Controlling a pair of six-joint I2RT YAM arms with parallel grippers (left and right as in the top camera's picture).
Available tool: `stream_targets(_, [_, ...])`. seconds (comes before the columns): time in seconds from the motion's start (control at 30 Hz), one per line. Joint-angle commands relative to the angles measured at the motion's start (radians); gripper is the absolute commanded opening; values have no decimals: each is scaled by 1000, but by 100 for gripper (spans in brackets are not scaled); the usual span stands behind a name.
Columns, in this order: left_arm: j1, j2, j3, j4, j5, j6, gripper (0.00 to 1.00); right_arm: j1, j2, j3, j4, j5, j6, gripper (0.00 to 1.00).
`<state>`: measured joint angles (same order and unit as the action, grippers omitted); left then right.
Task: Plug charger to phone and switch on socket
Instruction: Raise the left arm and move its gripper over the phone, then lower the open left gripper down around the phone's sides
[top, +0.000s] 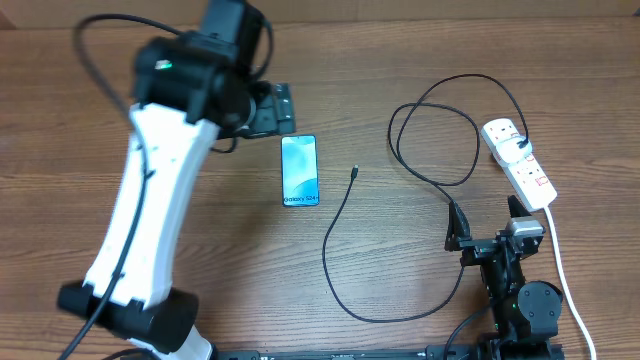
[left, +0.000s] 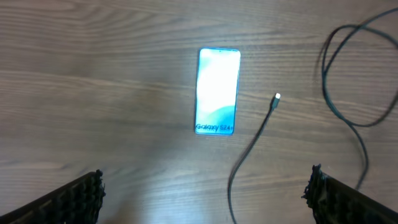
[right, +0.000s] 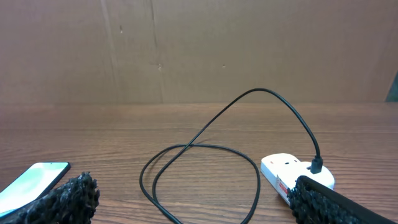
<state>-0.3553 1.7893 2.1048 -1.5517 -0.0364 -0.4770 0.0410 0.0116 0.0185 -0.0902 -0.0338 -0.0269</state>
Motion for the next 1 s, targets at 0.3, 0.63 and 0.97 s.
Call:
stream_targets(0.3, [-32, 24, -386, 307, 56, -32, 100, 5, -9, -10, 6, 10, -4, 100])
stream_targets(0.63, [-79, 171, -271, 287, 50, 2, 100, 5, -9, -10, 6, 10, -5, 100])
stream_targets(0.97, [-84, 353, -218, 303, 11, -18, 100, 5, -9, -10, 6, 10, -4, 100])
